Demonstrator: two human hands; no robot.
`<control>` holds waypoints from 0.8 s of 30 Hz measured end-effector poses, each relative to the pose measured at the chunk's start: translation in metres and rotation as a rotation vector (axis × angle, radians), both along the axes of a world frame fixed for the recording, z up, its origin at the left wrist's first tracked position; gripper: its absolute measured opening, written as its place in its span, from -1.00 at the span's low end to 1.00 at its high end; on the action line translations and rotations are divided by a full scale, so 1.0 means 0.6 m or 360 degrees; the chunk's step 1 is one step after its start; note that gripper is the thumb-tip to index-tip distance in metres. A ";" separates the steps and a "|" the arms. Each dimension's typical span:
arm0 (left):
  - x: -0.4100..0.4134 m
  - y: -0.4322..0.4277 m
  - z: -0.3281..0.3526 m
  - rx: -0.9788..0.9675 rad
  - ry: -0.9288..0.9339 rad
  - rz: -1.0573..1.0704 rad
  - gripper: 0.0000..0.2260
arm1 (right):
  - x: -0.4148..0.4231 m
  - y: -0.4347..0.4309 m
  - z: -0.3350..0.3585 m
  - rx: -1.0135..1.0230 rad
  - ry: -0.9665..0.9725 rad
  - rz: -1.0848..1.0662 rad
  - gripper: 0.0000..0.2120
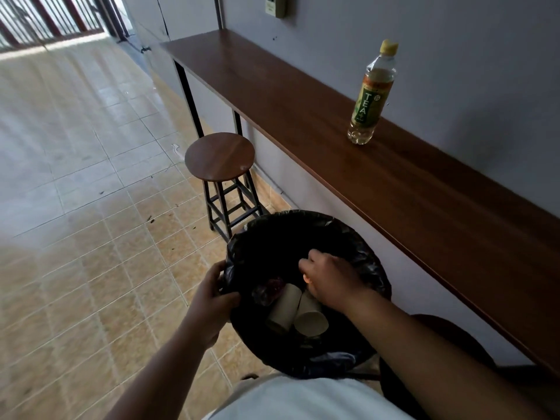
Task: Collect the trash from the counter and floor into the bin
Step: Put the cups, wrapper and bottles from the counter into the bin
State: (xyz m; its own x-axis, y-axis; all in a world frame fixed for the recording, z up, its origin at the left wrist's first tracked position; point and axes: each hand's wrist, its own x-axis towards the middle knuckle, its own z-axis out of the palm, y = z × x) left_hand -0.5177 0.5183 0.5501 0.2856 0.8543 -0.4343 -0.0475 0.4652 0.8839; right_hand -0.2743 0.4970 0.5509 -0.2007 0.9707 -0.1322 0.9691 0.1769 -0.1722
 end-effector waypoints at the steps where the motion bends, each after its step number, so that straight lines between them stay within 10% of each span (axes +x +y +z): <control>1: -0.001 0.000 0.000 -0.0006 -0.0003 0.0002 -0.44 | -0.006 -0.003 -0.010 -0.0016 -0.0052 0.0066 -0.87; 9: -0.009 0.008 -0.012 -0.0006 0.0061 0.0044 -0.45 | -0.005 0.013 0.000 0.0020 0.0362 0.0039 -0.79; 24: 0.014 0.045 0.002 0.0015 0.0009 0.0110 -0.40 | 0.206 0.263 0.246 0.1273 0.0353 -0.0851 -0.60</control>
State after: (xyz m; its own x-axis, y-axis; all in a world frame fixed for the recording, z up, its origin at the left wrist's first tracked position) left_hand -0.5094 0.5456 0.5513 0.2231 0.8759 -0.4279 -0.0742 0.4529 0.8885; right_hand -0.1505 0.6546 0.6985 0.3499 0.7276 0.5901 0.9154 -0.1316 -0.3805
